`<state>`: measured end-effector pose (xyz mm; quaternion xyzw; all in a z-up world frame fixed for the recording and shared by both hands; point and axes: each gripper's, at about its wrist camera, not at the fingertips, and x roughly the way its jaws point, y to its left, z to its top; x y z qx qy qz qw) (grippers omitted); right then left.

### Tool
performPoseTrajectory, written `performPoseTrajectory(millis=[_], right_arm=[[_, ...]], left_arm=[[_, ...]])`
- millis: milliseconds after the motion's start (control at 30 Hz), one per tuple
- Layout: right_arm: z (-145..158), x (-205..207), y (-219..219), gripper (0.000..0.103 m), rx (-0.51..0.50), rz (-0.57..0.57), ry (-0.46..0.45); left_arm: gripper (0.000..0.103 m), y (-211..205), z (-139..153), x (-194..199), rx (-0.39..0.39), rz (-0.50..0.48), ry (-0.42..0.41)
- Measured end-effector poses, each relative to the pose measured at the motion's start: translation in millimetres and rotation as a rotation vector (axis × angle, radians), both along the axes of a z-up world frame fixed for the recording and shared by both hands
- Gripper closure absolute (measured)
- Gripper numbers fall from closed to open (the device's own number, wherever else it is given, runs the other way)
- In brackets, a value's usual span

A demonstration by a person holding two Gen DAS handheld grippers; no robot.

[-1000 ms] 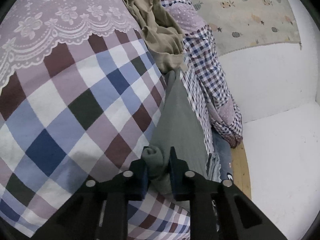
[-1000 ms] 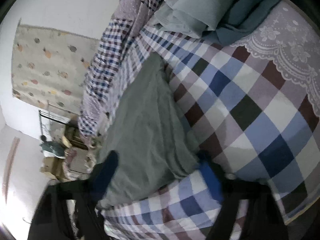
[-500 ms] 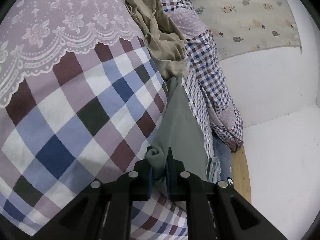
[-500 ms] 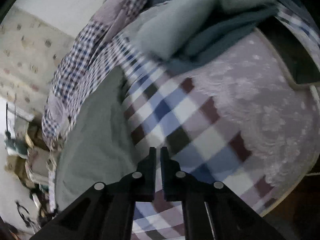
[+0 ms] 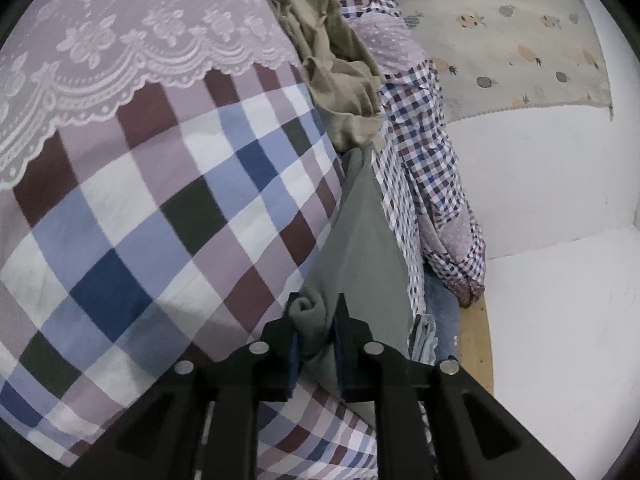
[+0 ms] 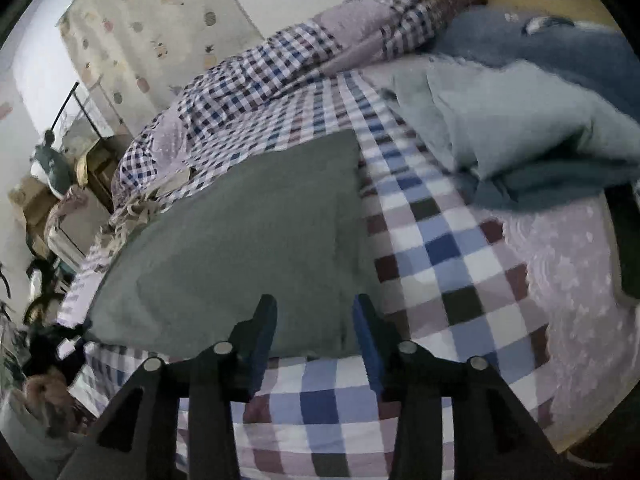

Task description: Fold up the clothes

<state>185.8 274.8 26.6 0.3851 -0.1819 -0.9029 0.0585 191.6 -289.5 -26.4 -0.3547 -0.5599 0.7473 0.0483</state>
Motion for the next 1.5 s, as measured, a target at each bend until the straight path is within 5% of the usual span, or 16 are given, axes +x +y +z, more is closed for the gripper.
performPoseTrajectory(millis=[200,300,567,833,1500], right_arm=[[-1,2,10,0.054,-0.062,-0.045,0.008],[0,1,15,0.053,-0.095,-0.056,0.000],[-10,14,41,0.049,-0.235,-0.089,-0.028],[-42,19,76,0.043,-0.540,-0.216,-0.108],[-40,-14,39,0.040,-0.416,-0.195,-0.164]], left_arm=[[0.058,-1,-2,5,0.025,0.006,-0.003],[0.052,2,-1,4,0.023,-0.002,0.006],[0.051,9,1,-5,-0.006,-0.018,0.018],[0.059,10,2,-8,-0.012,-0.026,0.021],[0.060,15,4,-13,-0.053,-0.072,0.015]])
